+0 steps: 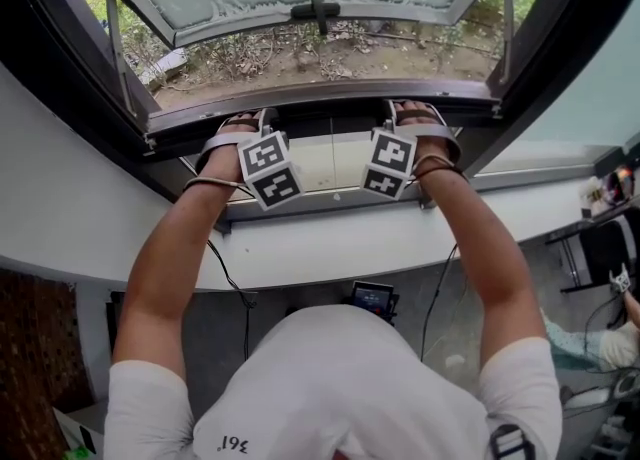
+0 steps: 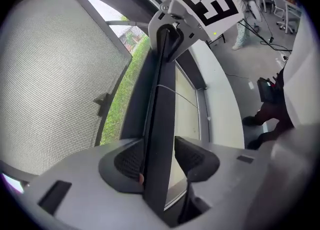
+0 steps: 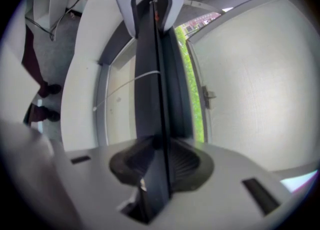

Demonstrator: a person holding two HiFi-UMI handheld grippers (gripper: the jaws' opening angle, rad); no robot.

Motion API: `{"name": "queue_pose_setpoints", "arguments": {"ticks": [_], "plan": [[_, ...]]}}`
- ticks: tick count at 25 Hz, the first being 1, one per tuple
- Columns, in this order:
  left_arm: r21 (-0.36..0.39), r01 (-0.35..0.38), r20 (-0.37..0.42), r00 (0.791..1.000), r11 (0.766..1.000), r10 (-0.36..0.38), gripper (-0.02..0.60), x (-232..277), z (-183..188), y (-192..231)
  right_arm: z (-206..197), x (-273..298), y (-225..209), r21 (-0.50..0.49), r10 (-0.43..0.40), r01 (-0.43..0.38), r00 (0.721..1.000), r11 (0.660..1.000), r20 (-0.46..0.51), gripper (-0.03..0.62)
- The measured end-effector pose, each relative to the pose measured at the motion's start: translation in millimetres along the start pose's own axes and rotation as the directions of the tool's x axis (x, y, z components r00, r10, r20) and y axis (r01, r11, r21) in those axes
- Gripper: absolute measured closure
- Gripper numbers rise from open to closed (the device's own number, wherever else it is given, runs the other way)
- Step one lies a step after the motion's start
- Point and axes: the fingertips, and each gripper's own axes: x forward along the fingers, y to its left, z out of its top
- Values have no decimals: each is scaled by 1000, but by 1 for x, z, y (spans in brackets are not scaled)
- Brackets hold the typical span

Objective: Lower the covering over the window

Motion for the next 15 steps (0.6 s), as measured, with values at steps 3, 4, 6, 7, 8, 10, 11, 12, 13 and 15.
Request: {"name": "queue_pose_setpoints", "arguments": {"ticks": [3, 4, 6, 7, 8, 10, 11, 12, 13, 15], "plan": [[5, 7, 10, 1000, 1000, -7, 382, -2, 0, -2, 0, -1, 2, 8, -8, 8, 1000, 1000, 22, 488], [4, 3, 17, 1000, 1000, -3, 382, -2, 1, -1, -1, -2, 1, 8, -13, 13, 1000, 1000, 21, 488], [0, -12, 32, 999, 1000, 12, 382, -3, 2, 0, -2, -2, 0, 7, -22, 22, 1000, 1000, 16, 488], [-2, -18, 37, 999, 1000, 18, 382, -3, 2, 1, -2, -2, -1, 6, -22, 22, 1000, 1000, 16, 488], [-3, -22, 42, 999, 1000, 22, 382, -3, 2, 1, -2, -2, -1, 6, -20, 20, 1000, 1000, 17, 488], [-5, -26, 50, 998, 1000, 27, 382, -4, 3, 1, -2, -2, 1, 9, -10, 10, 1000, 1000, 22, 487], [-6, -27, 54, 998, 1000, 28, 382, -4, 3, 1, -2, -3, 2, 10, -6, 6, 1000, 1000, 23, 487], [-7, -28, 57, 998, 1000, 28, 382, -4, 3, 1, -2, -3, 2, 10, -4, 3, 1000, 1000, 23, 487], [-8, -28, 60, 998, 1000, 28, 382, -5, 3, 1, -2, -3, 2, 10, -2, 2, 1000, 1000, 23, 487], [-10, -27, 63, 998, 1000, 28, 382, -5, 3, 2, -1, -3, 2, 10, 0, -1, 1000, 1000, 22, 488]]}}
